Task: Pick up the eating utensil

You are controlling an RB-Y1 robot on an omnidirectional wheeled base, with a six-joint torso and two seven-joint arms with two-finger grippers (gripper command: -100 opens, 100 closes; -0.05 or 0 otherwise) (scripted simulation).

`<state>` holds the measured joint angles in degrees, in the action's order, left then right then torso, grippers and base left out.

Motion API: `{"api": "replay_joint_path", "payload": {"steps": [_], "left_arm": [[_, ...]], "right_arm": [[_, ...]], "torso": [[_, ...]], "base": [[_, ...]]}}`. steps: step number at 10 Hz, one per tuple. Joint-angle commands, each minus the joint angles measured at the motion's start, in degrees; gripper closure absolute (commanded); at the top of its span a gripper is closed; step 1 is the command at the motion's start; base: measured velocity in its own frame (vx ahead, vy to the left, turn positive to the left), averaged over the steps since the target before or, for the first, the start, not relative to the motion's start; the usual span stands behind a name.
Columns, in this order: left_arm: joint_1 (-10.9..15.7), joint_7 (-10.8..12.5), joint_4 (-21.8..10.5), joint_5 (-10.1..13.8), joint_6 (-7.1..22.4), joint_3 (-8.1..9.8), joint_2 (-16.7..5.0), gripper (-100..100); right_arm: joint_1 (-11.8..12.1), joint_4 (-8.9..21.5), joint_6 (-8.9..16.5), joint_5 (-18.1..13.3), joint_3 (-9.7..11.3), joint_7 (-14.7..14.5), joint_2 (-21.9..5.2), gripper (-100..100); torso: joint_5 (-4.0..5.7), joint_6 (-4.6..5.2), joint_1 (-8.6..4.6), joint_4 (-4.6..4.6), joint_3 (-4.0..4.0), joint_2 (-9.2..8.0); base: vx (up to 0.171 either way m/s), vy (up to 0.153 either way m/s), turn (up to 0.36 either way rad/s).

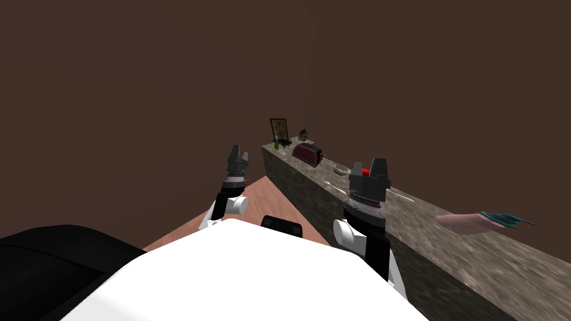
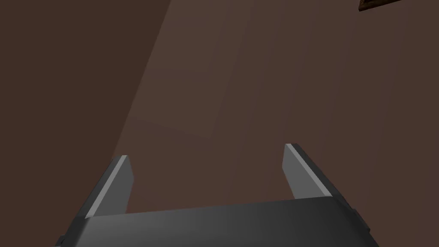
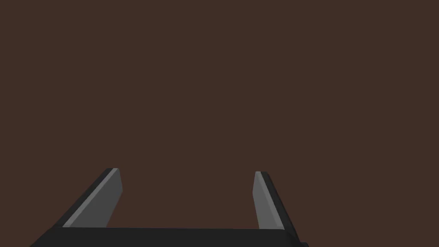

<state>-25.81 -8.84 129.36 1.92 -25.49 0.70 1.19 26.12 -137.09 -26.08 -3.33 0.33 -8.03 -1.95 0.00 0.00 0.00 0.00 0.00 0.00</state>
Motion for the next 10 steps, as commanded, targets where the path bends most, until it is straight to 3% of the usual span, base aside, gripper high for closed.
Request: {"api": "replay_joint_path", "payload": {"steps": [1,6,7,8,9,10], "left_arm": [[0.0,0.0,0.0,0.0,0.0,0.0,0.0,0],[0.0,0.0,0.0,0.0,0.0,0.0,0.0,0],[0.0,0.0,0.0,0.0,0.0,0.0,0.0,0],[0.0,0.0,0.0,0.0,0.0,0.0,0.0,0],[0.0,0.0,0.0,0.0,0.0,0.0,0.0,0],[0.0,0.0,0.0,0.0,0.0,0.0,0.0,0]], "right_arm": [[1.6,0.5,0.5,-0.2,-0.4,-0.2,-2.6,-100],[8.6,2.2,3.0,-1.4,-2.2,-1.3,-9.9,-100],[9.2,2.2,3.0,-1.4,-2.2,-1.3,-9.9,-100],[11.2,2.6,3.7,-1.7,-2.7,-1.6,-11.6,-100],[11.3,2.6,3.7,-1.7,-2.7,-1.6,-11.6,-100],[13.5,3.0,4.5,-2.0,-3.3,-1.9,-13.4,-100]], "torso": [[0.0,0.0,0.0,0.0,0.0,0.0],[-0.01,0.0,0.05,0.03,0.07,0.11],[-0.01,-0.01,0.04,0.03,0.06,0.11],[-0.01,0.01,0.02,0.02,0.05,0.08],[0.0,0.0,0.01,0.01,0.04,0.06],[-0.01,0.01,0.01,0.01,0.02,0.03]], "base": [[0.011,0.008,0.06],[0.031,0.017,0.078],[0.02,0.006,0.029],[0.015,0.008,0.053],[0.01,0.006,0.033],[0.012,0.009,0.077]]}}
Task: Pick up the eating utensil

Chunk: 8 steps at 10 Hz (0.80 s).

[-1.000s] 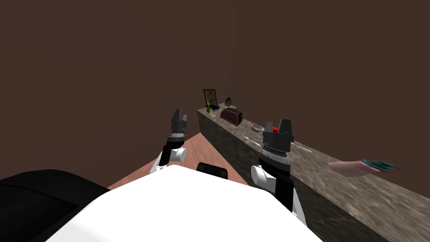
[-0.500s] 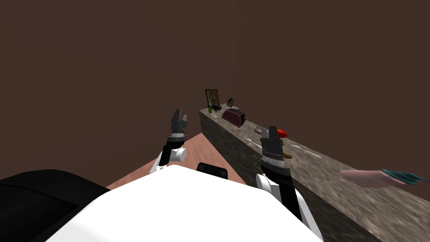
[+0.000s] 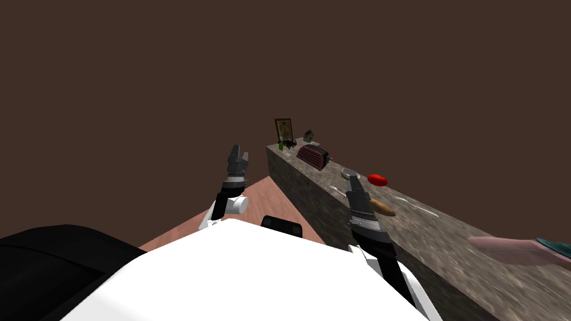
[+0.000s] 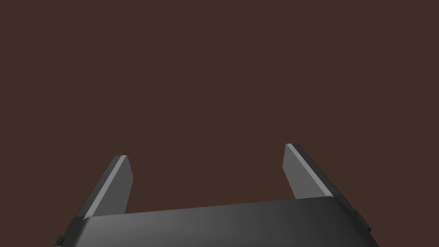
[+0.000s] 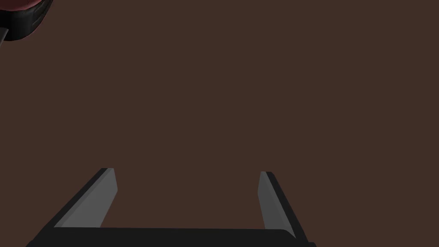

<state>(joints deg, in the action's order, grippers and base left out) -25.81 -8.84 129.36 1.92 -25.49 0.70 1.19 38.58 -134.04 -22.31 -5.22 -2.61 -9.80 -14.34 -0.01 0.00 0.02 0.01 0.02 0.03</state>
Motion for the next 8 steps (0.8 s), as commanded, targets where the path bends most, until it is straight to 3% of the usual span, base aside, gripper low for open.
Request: {"api": "replay_joint_path", "payload": {"steps": [1,2,4,7,8], "left_arm": [[0.0,0.0,0.0,0.0,0.0,0.0,0.0,0],[0.0,0.0,0.0,0.0,0.0,0.0,0.0,0],[0.0,0.0,0.0,0.0,0.0,0.0,0.0,0],[0.0,0.0,0.0,0.0,0.0,0.0,0.0,0],[0.0,0.0,0.0,0.0,0.0,0.0,0.0,0]], "right_arm": [[2.9,0.3,1.5,-0.5,-0.9,-0.5,-2.8,-100],[3.5,0.3,1.5,-0.5,-0.9,-0.5,-2.8,-100],[7.6,1.2,3.2,-1.3,-2.2,-1.1,-6.6,-100],[11.3,1.6,4.1,-1.7,-2.9,-1.5,-8.6,-100],[13.8,2.1,5.0,-2.1,-3.5,-1.8,-10.6,-100]], "torso": [[0.0,0.0,0.0,0.0,0.0,0.0],[0.0,-0.01,0.01,0.0,0.01,0.02],[0.0,0.0,-0.01,0.0,0.01,0.02],[0.0,0.0,0.0,0.0,0.02,0.03],[0.0,0.01,-0.01,0.0,0.01,0.02]], "base": [[0.02,0.014,0.129],[0.016,0.01,0.031],[0.02,0.013,0.092],[0.017,0.009,0.057],[0.02,0.007,0.078]]}}
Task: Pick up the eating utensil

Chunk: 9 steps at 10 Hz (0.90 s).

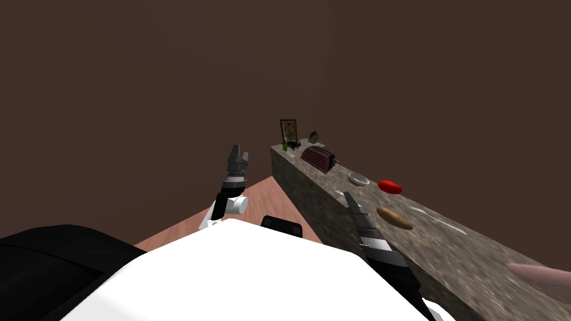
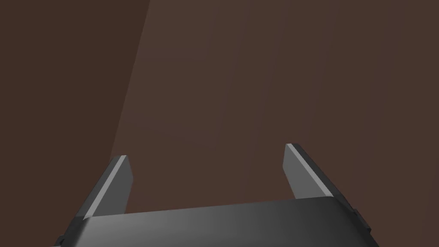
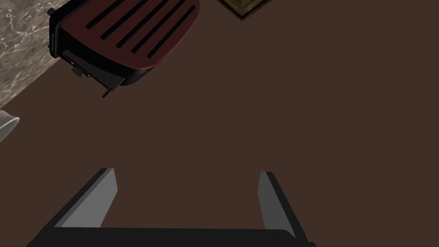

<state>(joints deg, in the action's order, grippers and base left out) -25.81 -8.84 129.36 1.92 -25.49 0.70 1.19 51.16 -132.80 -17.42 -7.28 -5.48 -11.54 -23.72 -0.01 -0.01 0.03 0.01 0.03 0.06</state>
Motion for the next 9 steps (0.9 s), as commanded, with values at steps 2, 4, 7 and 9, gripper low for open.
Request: {"api": "replay_joint_path", "payload": {"steps": [2,4,7,9], "left_arm": [[0.0,0.0,0.0,0.0,0.0,0.0,0.0,0],[0.0,0.0,0.0,0.0,0.0,0.0,0.0,0],[0.0,0.0,0.0,0.0,0.0,0.0,0.0,0],[0.0,0.0,0.0,0.0,0.0,0.0,0.0,0]], "right_arm": [[4.3,1.4,1.0,-0.5,-1.4,-0.4,-3.2,-100],[7.2,1.9,1.9,-0.9,-2.1,-0.8,-5.3,-100],[12.5,3.2,3.8,-1.8,-3.5,-1.5,-9.7,-100],[15.6,3.9,4.7,-2.3,-4.3,-1.8,-12.0,-100]], "torso": [[0.0,-0.01,0.01,0.01,0.02,0.03],[0.0,0.0,0.01,0.01,0.02,0.03],[0.0,0.01,0.0,0.01,0.03,0.04],[0.0,-0.01,-0.01,0.03,0.08,0.14]], "base": [[0.029,0.015,0.103],[0.026,0.007,0.066],[0.033,0.01,0.082],[0.05,0.009,0.099]]}}
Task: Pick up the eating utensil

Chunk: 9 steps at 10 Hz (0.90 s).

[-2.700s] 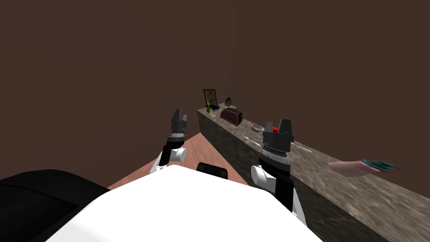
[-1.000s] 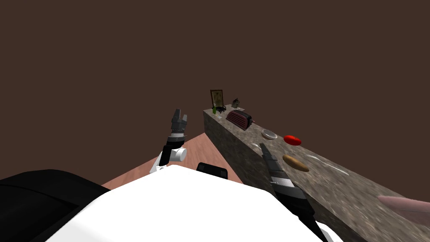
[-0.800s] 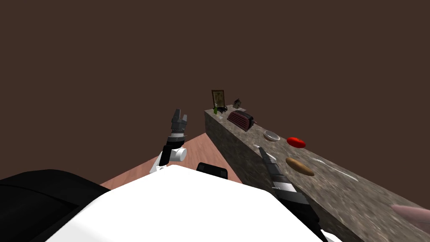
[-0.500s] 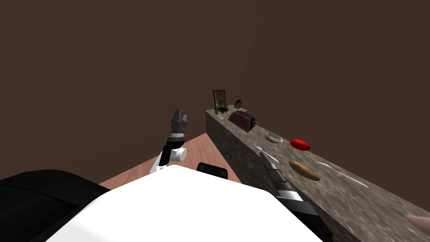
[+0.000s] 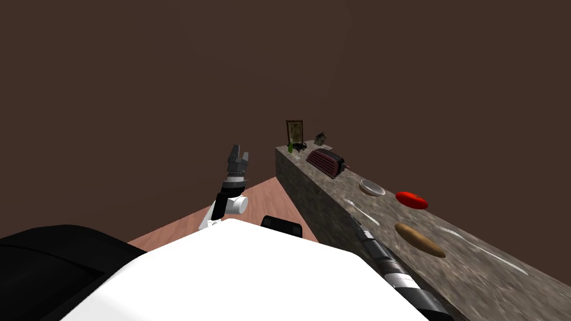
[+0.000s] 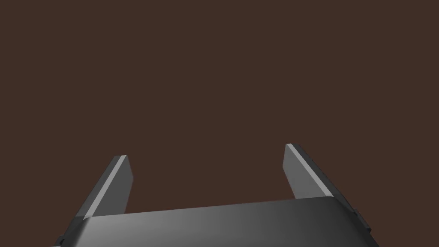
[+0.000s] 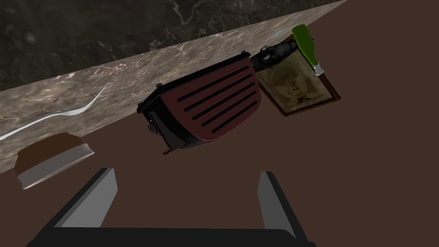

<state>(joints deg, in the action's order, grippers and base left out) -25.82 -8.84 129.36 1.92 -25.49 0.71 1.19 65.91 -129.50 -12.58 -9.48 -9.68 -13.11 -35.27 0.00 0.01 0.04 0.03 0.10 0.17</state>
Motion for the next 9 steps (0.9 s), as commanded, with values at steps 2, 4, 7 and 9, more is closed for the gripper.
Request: {"api": "replay_joint_path", "payload": {"steps": [2,4,7,9], "left_arm": [[0.0,0.0,0.0,0.0,0.0,0.0,0.0,0],[0.0,0.0,0.0,0.0,0.0,0.0,0.0,0],[0.0,0.0,0.0,0.0,0.0,0.0,0.0,0],[0.0,0.0,0.0,0.0,0.0,0.0,0.0,0]], "right_arm": [[5.1,2.2,1.5,-1.1,-1.5,-0.9,-4.1,-100],[8.8,3.1,2.4,-1.5,-2.2,-1.2,-6.6,-100],[11.5,4.1,3.2,-2.0,-2.8,-1.5,-9.8,-100],[15.7,6.1,4.7,-2.9,-4.2,-2.1,-13.6,-100]], "torso": [[-0.01,-0.02,0.02,0.0,0.01,0.02],[-0.02,0.0,0.03,0.02,0.05,0.09],[0.0,-0.03,-0.03,0.02,0.07,0.13],[-0.02,-0.02,0.04,0.02,0.05,0.08]], "base": [[0.063,0.022,0.13],[0.067,0.013,0.058],[0.064,0.007,0.073],[0.082,0.024,0.146]]}}
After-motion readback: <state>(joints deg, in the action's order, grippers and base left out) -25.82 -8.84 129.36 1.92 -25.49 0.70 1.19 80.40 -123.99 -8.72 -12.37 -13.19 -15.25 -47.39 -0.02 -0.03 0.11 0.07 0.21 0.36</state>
